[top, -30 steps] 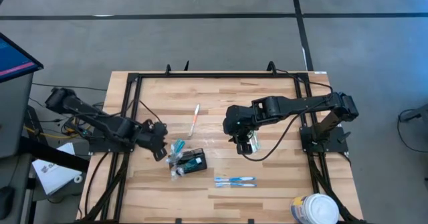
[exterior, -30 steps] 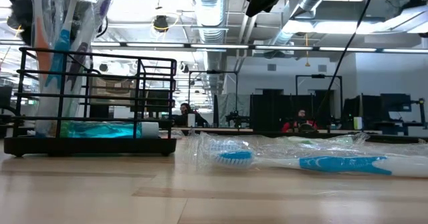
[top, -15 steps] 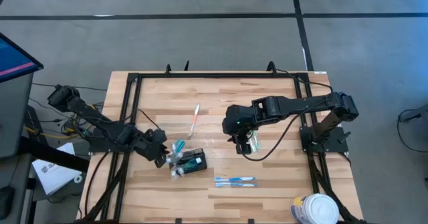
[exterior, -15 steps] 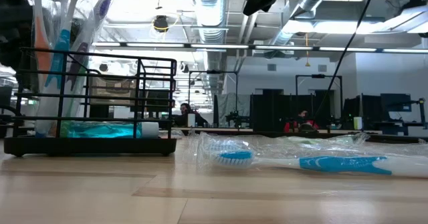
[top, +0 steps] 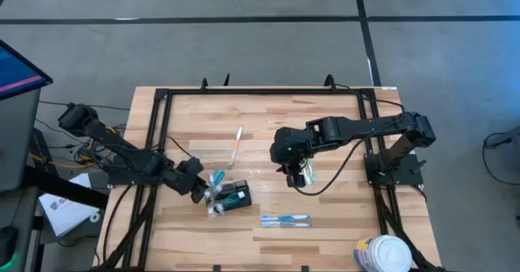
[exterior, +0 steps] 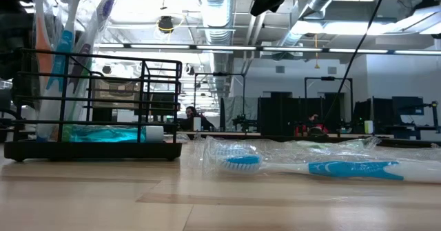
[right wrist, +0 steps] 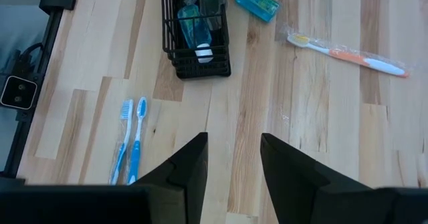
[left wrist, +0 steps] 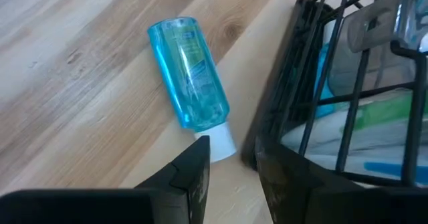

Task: Pick & Place toothbrushing station
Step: Put the mouthwash into the black toothbrush rack

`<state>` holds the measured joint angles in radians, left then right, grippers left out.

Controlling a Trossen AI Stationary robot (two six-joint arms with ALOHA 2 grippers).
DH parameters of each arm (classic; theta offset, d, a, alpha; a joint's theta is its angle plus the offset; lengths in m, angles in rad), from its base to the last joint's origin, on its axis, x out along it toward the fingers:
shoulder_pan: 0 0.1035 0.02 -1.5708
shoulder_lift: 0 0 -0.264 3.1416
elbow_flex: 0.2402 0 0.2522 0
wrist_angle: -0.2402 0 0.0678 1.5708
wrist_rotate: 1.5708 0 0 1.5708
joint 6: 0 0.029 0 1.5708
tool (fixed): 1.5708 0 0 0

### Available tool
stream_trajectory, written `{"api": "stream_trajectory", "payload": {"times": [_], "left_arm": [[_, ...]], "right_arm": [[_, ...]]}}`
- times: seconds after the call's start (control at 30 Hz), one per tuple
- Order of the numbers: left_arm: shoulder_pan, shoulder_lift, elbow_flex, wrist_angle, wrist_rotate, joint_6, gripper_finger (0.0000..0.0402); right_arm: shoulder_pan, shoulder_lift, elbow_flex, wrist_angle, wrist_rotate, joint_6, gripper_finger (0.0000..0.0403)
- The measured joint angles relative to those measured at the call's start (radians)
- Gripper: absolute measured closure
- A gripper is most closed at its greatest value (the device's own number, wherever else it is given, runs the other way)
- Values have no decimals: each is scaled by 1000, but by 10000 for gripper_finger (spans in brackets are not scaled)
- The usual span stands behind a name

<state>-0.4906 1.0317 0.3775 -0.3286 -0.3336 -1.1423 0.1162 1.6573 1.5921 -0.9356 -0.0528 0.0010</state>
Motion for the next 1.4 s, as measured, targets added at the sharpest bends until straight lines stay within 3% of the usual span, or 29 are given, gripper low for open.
{"api": "stream_trajectory", "payload": {"times": [0.23, 0.57, 0.73, 0.97, 1.4], "left_arm": [[1, 71, 0, 18, 0, 0, 280], [1, 179, 0, 61, -1, -22, 201], [4, 204, 2, 66, -17, -16, 189], [4, 203, 3, 58, -68, 48, 222], [4, 202, 3, -11, -21, 108, 304]], "right_arm": [[0, 0, 0, 1, 0, 0, 274], [0, 0, 0, 2, 0, 0, 274], [0, 0, 0, 2, 0, 0, 274], [0, 0, 0, 3, 0, 0, 274], [0, -1, 0, 9, 0, 0, 274]]}}
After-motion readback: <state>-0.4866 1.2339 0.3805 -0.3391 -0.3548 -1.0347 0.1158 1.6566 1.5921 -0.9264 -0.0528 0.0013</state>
